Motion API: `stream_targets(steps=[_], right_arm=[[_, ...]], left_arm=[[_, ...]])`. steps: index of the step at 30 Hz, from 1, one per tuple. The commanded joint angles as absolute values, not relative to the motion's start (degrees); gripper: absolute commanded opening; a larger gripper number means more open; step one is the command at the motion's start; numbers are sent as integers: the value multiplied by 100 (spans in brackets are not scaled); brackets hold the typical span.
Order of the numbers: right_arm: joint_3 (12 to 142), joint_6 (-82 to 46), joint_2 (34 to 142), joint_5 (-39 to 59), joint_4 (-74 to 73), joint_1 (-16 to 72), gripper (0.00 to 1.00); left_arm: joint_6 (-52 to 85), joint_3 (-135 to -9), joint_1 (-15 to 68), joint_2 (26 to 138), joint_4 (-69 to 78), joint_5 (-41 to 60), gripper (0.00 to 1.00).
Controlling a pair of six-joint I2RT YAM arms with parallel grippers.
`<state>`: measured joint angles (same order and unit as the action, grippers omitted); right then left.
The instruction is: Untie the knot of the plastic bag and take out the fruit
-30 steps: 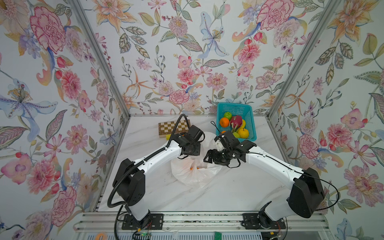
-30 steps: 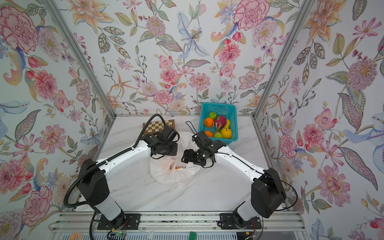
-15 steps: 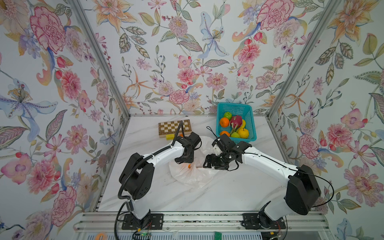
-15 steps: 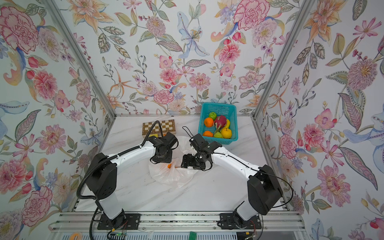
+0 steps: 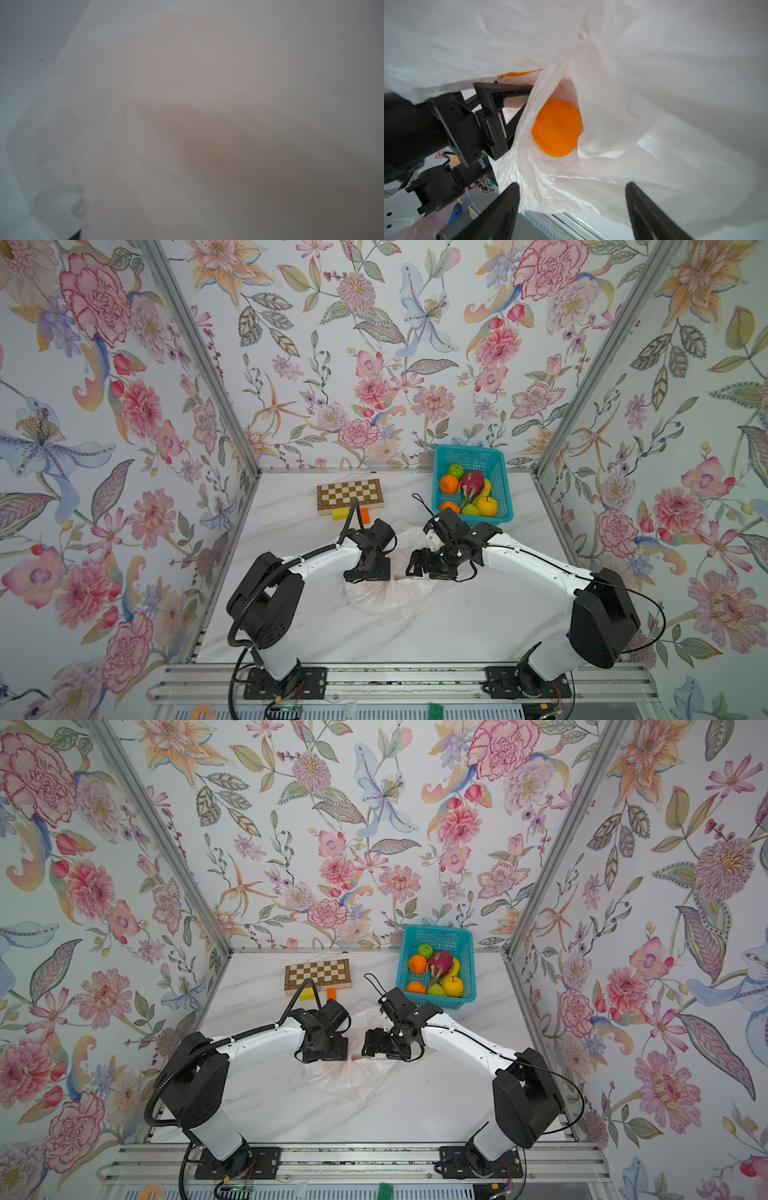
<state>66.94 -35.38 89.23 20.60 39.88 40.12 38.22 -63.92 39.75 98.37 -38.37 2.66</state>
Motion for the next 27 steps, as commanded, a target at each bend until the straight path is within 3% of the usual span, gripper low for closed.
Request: stream_targets(steps=[1,4,10,19,27], right_arm=[[6770,-3495,8987,2039,4201,4042,81],[6798,-3507,8970,1984,4223,4038,82],[6964,-3678,8830,1983,4236,3978,82],[7714,-4082,8917,2553,4072,3690,85],[7508,-4702,9056,3006,3189,3572,82]], left_arm=[[3819,-6146,3920,9946,-3599,503,84],[3754,-6108,3909,10050,-3475,681,76],[3521,-6119,3902,9973,-3380,691,48],[2452,-5838,3909,9270,-2315,1114,40],[1865,-5457,3907,8643,-1486,1353,36]])
